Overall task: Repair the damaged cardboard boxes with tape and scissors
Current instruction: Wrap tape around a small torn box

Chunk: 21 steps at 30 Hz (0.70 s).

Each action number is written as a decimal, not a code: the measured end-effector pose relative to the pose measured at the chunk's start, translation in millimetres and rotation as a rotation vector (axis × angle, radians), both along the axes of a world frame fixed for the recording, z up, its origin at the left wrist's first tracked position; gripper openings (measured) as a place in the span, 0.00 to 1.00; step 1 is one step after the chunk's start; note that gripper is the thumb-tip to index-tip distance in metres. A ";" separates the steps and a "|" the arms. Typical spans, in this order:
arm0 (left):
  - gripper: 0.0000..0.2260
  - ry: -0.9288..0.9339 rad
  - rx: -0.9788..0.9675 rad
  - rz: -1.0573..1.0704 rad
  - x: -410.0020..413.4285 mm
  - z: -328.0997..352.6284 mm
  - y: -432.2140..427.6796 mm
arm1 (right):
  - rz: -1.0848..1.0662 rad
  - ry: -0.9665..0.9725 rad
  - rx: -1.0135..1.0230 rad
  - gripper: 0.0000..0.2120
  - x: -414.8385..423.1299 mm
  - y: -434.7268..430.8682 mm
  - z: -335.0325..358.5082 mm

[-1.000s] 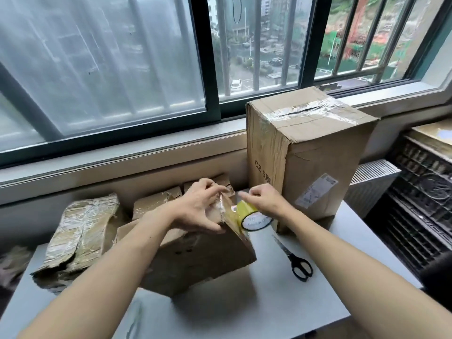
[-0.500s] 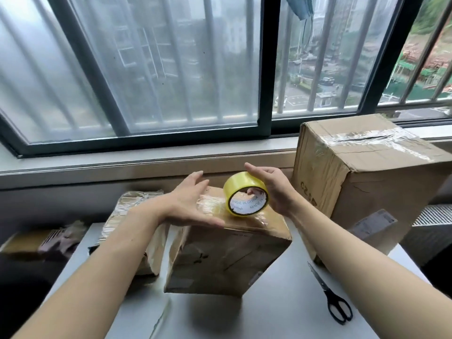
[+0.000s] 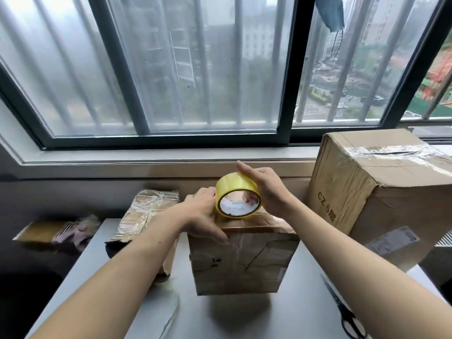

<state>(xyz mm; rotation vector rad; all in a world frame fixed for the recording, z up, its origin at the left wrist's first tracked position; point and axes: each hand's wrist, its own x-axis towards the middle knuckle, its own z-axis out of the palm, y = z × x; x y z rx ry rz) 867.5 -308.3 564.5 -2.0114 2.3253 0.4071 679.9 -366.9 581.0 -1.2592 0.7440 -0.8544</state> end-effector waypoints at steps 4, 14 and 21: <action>0.51 -0.034 0.063 -0.058 -11.7 -19.4 -0.6 | -0.034 0.224 -0.152 0.25 -8.9 -0.9 -12.9; 0.57 -0.153 0.235 -0.053 3.9 -21.7 -9.7 | -0.058 0.601 -0.497 0.28 -62.4 -21.0 -10.2; 0.63 -0.064 0.138 -0.115 -51.6 -25.7 -18.4 | -0.283 0.116 -0.095 0.24 -73.0 -13.0 -44.5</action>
